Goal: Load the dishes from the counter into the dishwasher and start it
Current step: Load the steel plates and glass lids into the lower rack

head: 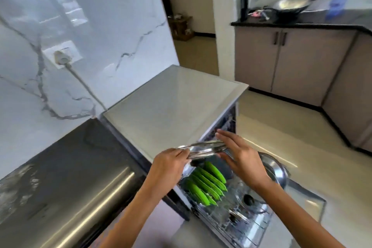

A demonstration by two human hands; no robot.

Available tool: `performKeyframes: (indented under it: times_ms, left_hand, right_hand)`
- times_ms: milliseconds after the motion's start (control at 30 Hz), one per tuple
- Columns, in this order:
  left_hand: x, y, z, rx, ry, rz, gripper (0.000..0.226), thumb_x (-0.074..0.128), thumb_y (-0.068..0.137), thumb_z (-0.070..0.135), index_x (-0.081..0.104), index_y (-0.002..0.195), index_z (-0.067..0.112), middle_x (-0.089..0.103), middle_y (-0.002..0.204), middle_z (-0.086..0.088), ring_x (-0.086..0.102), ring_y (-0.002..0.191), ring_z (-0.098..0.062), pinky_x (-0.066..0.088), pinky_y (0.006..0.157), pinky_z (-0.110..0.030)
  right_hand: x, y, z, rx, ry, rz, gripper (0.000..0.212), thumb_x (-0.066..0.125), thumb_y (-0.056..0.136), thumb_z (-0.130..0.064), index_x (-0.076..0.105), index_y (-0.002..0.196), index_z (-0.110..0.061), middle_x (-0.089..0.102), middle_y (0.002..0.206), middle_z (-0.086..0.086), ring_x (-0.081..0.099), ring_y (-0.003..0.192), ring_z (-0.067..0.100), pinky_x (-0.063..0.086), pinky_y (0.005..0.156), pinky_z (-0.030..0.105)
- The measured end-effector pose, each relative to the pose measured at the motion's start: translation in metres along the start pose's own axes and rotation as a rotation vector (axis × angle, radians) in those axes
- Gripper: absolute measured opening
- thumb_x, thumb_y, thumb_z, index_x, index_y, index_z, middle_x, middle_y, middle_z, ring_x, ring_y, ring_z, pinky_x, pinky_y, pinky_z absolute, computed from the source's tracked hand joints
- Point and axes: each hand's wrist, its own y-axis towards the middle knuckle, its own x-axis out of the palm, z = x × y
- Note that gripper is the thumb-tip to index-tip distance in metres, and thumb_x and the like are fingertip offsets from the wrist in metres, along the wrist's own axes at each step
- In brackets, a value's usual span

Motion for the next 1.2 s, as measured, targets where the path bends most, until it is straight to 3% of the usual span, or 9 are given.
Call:
performKeyframes:
  times_ms: [133, 333, 467, 567, 767, 833, 933, 1033, 1200]
  left_hand:
    - [0.037, 0.051, 0.054, 0.161, -0.108, -0.030, 0.019, 0.081, 0.072, 0.011, 0.072, 0.088, 0.008, 0.072, 0.080, 0.000, 0.068, 0.072, -0.018, 0.057, 0.060, -0.027]
    - [0.130, 0.119, 0.102, 0.337, -0.276, -0.208, 0.023, 0.081, 0.071, 0.011, 0.073, 0.093, 0.005, 0.074, 0.088, -0.003, 0.070, 0.079, -0.015, 0.057, 0.076, -0.029]
    - [0.213, 0.156, 0.120, 0.391, -0.382, -0.323, 0.026, 0.080, 0.070, 0.007, 0.073, 0.096, 0.005, 0.073, 0.096, -0.003, 0.069, 0.088, -0.017, 0.057, 0.077, -0.032]
    - [0.280, 0.172, 0.129, 0.371, -0.427, -0.315, 0.036, 0.079, 0.070, 0.000, 0.072, 0.104, 0.006, 0.071, 0.108, -0.005, 0.066, 0.102, -0.017, 0.052, 0.091, -0.032]
    - [0.421, 0.166, 0.122, 0.138, -0.342, -0.390, 0.045, 0.075, 0.078, 0.006, 0.062, 0.120, 0.001, 0.060, 0.127, -0.011, 0.060, 0.115, -0.024, 0.044, 0.100, -0.033]
    - [0.465, 0.161, 0.123, 0.122, -0.275, -0.543, 0.047, 0.061, 0.091, 0.014, 0.049, 0.134, 0.002, 0.045, 0.142, -0.012, 0.048, 0.129, -0.028, 0.035, 0.108, -0.038]
    - [0.520, 0.159, 0.131, 0.140, -0.149, -0.776, 0.055, 0.033, 0.103, 0.030, 0.015, 0.151, 0.012, 0.006, 0.158, -0.005, 0.009, 0.146, -0.022, 0.008, 0.117, -0.039]
    - [0.568, 0.165, 0.145, 0.179, -0.072, -0.856, 0.060, 0.031, 0.102, 0.037, 0.005, 0.152, 0.016, -0.004, 0.159, -0.004, -0.003, 0.146, -0.022, -0.001, 0.116, -0.044]
    - [0.631, 0.175, 0.158, 0.195, 0.007, -0.963, 0.062, 0.023, 0.102, 0.043, -0.004, 0.152, 0.018, -0.016, 0.157, -0.004, -0.013, 0.145, -0.023, -0.010, 0.114, -0.047]
  right_hand:
    - [-0.044, -0.039, 0.051, 0.075, -0.044, 0.070, 0.031, 0.052, 0.090, -0.033, 0.063, 0.116, -0.020, 0.063, 0.119, -0.005, 0.062, 0.101, 0.014, 0.054, 0.068, 0.027]
    - [-0.064, -0.090, 0.129, 0.346, -0.146, 0.083, 0.017, 0.067, 0.081, -0.014, 0.064, 0.098, -0.014, 0.067, 0.089, 0.001, 0.065, 0.070, 0.027, 0.053, 0.047, 0.036]
    - [-0.050, -0.111, 0.177, 0.511, -0.285, 0.099, 0.014, 0.070, 0.079, -0.009, 0.067, 0.092, -0.013, 0.067, 0.080, 0.000, 0.064, 0.060, 0.023, 0.044, 0.042, 0.023]
    - [-0.031, -0.123, 0.216, 0.629, -0.356, 0.105, 0.015, 0.063, 0.076, -0.013, 0.070, 0.090, -0.014, 0.068, 0.075, -0.001, 0.061, 0.052, 0.019, 0.030, 0.043, 0.011]
    - [0.017, -0.147, 0.301, 0.870, -0.384, 0.173, 0.018, 0.073, 0.075, 0.000, 0.069, 0.088, -0.013, 0.069, 0.077, 0.001, 0.058, 0.048, 0.017, 0.023, 0.043, 0.007]
    - [0.030, -0.148, 0.329, 0.919, -0.398, 0.195, 0.021, 0.077, 0.072, -0.001, 0.070, 0.087, -0.014, 0.069, 0.075, 0.002, 0.059, 0.048, 0.022, 0.024, 0.042, 0.011]
    - [0.045, -0.147, 0.370, 0.924, -0.384, 0.224, 0.023, 0.079, 0.071, -0.001, 0.071, 0.088, -0.015, 0.070, 0.077, 0.002, 0.063, 0.053, 0.027, 0.036, 0.042, 0.021]
    - [0.053, -0.144, 0.408, 0.885, -0.319, 0.225, 0.019, 0.075, 0.077, -0.006, 0.070, 0.092, -0.015, 0.071, 0.083, 0.000, 0.064, 0.058, 0.027, 0.047, 0.046, 0.029]
    - [0.061, -0.139, 0.462, 0.874, -0.231, 0.151, 0.012, 0.069, 0.083, -0.014, 0.069, 0.093, -0.020, 0.070, 0.084, -0.004, 0.063, 0.064, 0.026, 0.050, 0.052, 0.035]
